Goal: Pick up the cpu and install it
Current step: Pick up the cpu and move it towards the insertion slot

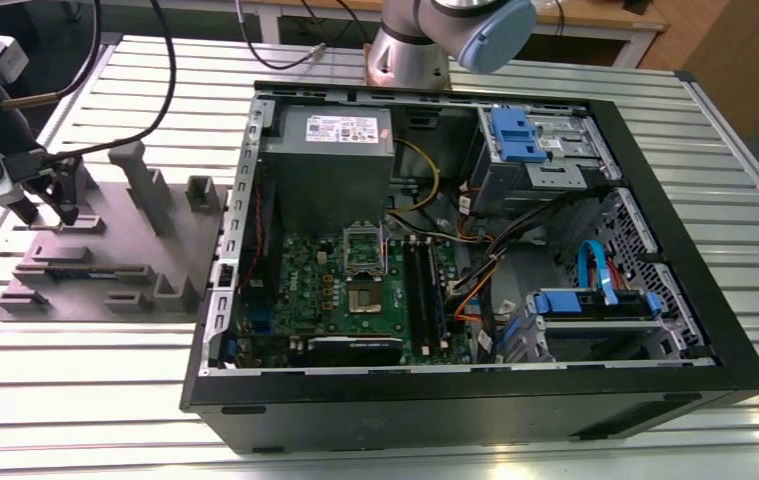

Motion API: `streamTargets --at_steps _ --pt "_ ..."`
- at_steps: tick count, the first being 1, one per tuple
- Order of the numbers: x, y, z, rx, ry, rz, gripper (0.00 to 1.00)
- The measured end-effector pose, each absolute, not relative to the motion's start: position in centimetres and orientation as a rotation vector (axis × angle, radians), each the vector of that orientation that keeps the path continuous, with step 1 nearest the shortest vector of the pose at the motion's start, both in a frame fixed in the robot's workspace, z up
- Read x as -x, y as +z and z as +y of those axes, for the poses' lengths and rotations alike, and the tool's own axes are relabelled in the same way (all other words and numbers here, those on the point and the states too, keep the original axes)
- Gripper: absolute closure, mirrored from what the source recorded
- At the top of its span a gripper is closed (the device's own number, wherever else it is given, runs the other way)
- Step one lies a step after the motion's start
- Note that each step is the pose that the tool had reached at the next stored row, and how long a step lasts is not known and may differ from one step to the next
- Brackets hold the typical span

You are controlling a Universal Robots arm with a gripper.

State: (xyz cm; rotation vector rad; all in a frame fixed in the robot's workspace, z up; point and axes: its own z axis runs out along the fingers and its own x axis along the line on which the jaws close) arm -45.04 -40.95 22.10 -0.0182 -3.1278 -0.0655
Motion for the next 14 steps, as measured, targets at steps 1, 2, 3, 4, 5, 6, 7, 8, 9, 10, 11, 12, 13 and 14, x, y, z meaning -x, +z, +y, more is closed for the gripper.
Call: streamTargets --at_steps 1,2,3,4,5,6,7,8,9,10,11,12,13,14 --pt "45.04 22.15 -40.95 0.018 -0.066 -3.128 0.53" --pt "45.04 22.21 -40.95 0.018 -0.066 -3.128 0.53" --pt "45.04 22.26 -40.95 0.018 -0.066 -3.128 0.53" --pt "45.04 22.49 -40.95 0.018 -0.065 -3.128 0.53" --pt "45.04 22.55 -40.95 0.018 -0.065 -3.128 0.53" --pt "45.04 22.61 -40.95 0.018 -0.065 -3.128 0.53" --pt "45.04 22.68 -40.95 0.018 -0.065 -3.128 0.53" --pt "45.04 22.73 -40.95 0.018 -0.066 -3.128 0.53" --pt "45.04 22.79 -40.94 0.018 -0.066 -3.128 0.53" --pt "45.04 22.81 -40.94 0.018 -0.066 -3.128 0.53" --pt "45.04 22.81 -40.94 0.018 -0.066 -3.128 0.53" --pt "45.04 22.84 -40.94 0.018 -0.065 -3.128 0.53" --pt "45.04 22.84 -40.95 0.018 -0.066 -3.128 0.53" --pt "45.04 22.85 -40.95 0.018 -0.066 -3.128 0.53"
